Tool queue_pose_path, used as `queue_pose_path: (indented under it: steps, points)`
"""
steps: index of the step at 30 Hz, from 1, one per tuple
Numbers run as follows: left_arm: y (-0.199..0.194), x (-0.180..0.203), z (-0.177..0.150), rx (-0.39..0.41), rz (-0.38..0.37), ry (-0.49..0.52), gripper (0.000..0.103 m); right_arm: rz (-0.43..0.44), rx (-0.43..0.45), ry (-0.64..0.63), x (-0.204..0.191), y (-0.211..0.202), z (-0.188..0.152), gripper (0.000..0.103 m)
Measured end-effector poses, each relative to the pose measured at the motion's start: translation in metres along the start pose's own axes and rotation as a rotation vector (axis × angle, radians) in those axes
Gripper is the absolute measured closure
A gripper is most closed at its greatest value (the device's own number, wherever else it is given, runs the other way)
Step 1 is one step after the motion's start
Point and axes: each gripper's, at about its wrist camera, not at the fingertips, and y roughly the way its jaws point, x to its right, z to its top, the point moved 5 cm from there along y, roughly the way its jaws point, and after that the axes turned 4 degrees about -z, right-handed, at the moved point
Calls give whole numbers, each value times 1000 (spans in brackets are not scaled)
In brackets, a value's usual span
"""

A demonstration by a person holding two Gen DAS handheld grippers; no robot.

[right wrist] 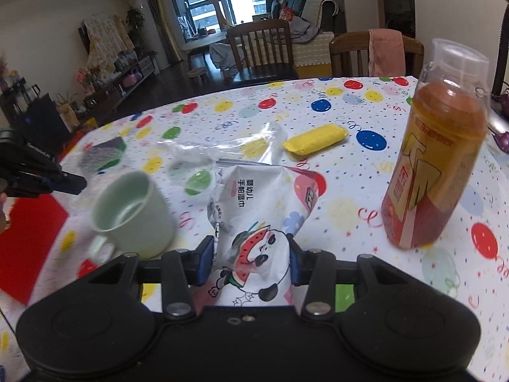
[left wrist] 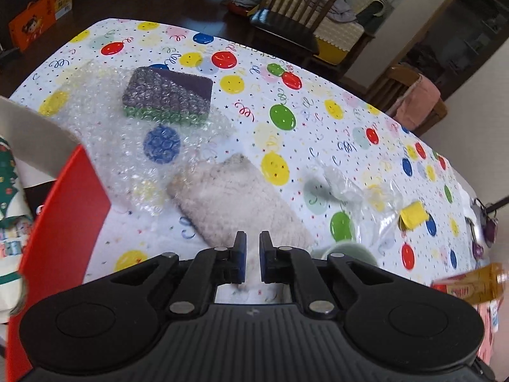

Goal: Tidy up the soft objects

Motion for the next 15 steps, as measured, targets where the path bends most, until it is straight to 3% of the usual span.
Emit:
queue_pose_path:
  steps: [10,15]
  points:
    - [-9,-2,-12,-22,-15,36,95,41,-9,20,-12,-23,-13,60]
    - [3,-2,-6,-25,0,-28,91,57,-9,41,-8,-26,-15,59]
